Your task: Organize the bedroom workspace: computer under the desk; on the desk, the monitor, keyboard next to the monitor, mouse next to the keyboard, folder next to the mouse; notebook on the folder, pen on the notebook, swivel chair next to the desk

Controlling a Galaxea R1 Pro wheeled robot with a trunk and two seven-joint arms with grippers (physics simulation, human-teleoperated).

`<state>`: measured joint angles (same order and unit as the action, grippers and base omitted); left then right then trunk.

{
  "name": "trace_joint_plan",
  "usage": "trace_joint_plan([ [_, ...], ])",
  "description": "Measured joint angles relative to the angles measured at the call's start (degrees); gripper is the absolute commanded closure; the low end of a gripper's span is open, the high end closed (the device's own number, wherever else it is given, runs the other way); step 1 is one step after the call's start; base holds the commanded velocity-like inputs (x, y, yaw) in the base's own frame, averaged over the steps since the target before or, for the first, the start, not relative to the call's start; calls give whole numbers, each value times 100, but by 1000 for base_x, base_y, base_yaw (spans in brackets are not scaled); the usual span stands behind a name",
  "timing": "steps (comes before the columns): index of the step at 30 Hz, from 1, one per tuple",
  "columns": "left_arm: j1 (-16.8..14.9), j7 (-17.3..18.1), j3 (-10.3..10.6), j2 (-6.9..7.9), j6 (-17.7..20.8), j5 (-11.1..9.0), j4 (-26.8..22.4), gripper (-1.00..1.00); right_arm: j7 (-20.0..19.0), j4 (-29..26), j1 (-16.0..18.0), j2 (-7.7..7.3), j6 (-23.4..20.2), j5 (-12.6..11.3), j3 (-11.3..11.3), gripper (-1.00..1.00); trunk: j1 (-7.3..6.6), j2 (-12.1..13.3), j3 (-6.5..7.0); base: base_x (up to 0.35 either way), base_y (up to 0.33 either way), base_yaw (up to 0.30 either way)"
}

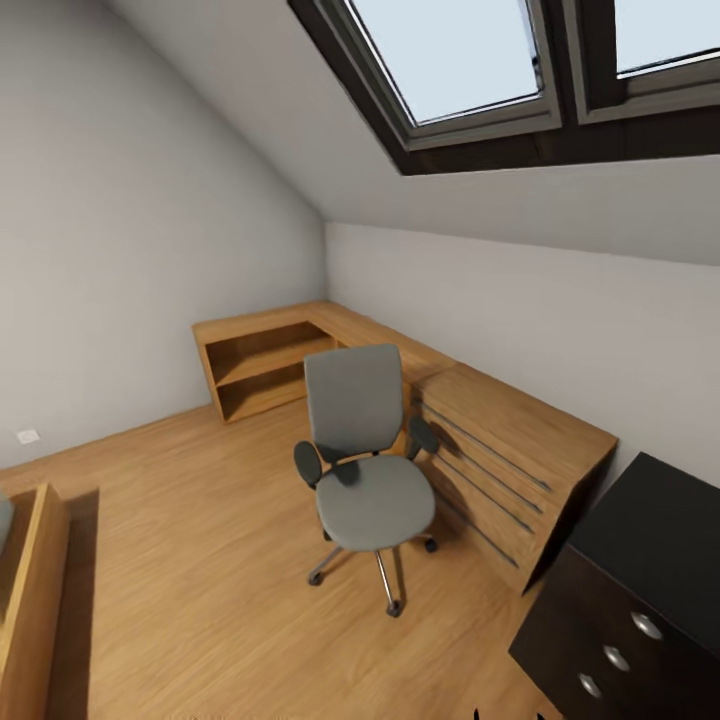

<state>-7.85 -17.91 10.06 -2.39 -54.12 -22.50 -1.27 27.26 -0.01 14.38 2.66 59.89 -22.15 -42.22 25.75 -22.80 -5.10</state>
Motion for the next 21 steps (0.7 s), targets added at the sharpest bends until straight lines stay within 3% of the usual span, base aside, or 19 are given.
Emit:
trace_joint_plan([
  [21,0,-4,-1,-6,2,-1,0,-100,1,8,0,81,0,1,-10,-100,-1,-1,0,26,0,279],
])
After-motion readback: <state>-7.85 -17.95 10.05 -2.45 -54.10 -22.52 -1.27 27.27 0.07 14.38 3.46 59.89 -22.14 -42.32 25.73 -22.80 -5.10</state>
